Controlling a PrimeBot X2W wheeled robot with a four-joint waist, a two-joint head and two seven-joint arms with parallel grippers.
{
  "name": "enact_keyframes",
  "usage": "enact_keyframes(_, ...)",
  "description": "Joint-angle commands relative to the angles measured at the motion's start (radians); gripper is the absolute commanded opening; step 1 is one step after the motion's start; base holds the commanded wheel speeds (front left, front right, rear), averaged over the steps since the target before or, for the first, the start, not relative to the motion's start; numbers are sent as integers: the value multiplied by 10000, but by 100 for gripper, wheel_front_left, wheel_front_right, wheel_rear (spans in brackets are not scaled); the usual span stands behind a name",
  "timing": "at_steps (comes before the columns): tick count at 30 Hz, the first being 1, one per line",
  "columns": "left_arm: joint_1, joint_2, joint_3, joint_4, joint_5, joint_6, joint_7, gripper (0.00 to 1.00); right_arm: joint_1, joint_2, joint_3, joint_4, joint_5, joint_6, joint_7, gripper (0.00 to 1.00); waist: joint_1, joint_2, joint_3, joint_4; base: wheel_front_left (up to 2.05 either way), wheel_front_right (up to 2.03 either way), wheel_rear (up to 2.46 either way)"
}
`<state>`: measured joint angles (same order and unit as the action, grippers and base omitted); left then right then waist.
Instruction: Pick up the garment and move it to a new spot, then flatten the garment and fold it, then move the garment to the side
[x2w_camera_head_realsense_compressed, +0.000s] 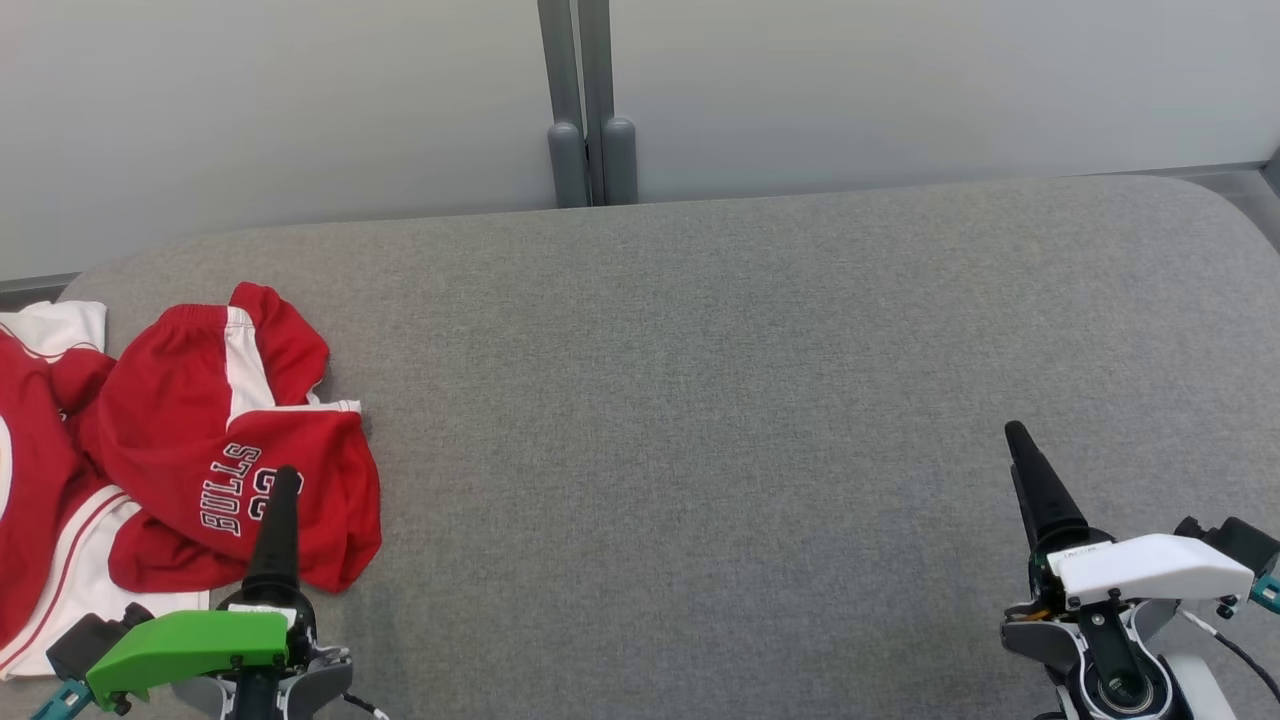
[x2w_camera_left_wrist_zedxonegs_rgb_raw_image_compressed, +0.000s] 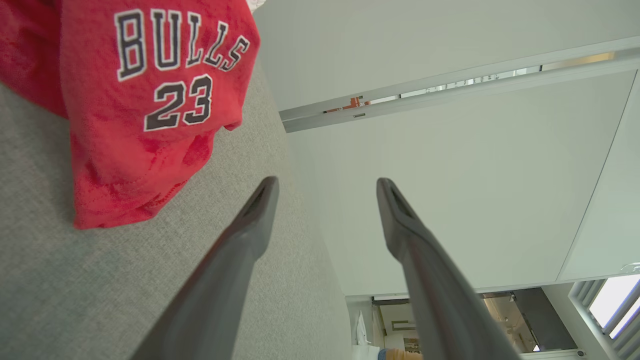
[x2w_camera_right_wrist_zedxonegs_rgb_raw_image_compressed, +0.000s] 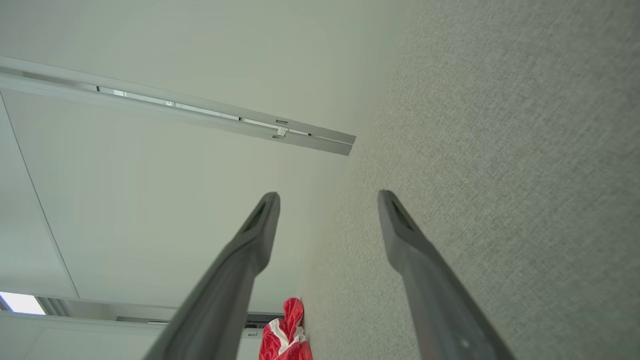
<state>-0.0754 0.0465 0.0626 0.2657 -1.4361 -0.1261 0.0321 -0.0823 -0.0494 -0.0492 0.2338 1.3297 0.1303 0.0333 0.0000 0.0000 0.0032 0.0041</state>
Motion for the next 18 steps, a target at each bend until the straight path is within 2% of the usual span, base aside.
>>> enact_keyframes(1,-65,97,-20,-133,476,-3,-108,100,-138,-128,89,-278,-592,3,-115,100,0,0,-1,4,0,0,0)
enact_keyframes(18,163,87,-238,-85,4472,100,-778,100,20,-236,497,-510,-4429,3,-786,100,0,0,-39,24,0,0,0)
